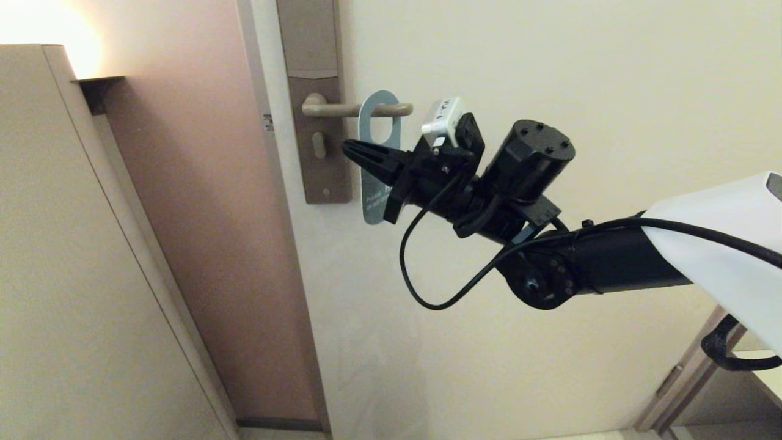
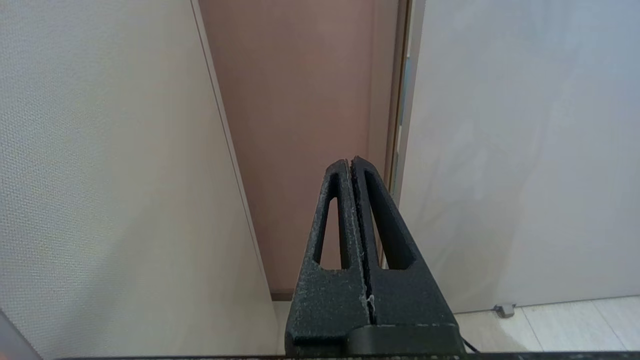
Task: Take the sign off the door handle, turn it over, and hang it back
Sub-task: Hang the sign back with the other side facing out
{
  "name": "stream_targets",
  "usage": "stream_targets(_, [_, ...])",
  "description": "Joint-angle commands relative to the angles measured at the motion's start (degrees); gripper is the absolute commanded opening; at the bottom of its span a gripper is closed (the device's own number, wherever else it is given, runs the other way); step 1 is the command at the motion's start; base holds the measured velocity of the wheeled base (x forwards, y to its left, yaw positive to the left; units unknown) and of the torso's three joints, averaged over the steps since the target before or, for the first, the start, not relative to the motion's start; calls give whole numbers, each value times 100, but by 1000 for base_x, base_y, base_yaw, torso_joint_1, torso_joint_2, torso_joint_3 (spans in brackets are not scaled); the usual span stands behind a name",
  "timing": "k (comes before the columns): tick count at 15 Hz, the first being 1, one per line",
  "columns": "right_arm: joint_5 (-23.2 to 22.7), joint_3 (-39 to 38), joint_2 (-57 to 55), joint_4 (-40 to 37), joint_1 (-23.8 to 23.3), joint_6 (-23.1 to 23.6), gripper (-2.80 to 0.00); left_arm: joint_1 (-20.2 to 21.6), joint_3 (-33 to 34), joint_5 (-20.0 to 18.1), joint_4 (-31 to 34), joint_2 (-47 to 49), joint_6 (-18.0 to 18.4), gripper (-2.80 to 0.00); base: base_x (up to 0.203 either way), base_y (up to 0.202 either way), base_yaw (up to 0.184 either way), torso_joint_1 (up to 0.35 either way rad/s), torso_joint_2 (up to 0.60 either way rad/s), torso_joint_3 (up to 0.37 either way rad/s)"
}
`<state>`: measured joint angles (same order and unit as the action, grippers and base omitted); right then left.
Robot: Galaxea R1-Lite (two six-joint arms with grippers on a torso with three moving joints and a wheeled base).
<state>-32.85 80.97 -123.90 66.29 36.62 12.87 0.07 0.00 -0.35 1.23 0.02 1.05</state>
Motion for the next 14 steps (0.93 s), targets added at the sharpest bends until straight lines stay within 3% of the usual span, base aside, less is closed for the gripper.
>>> stream_targets(1, [-35,-148,317,34,3,6,-280,1,0,0,0,-2,1,-280,0,0,0,0,0,0])
stream_targets(6, [-231,-569,907,33,-1,-173,-280,1,0,0,0,-2,1,-280,0,0,0,0,0,0])
stream_targets(14, [-232,-599,1039,25,-151,-275,-280,1,0,0,0,-2,1,-280,0,0,0,0,0,0])
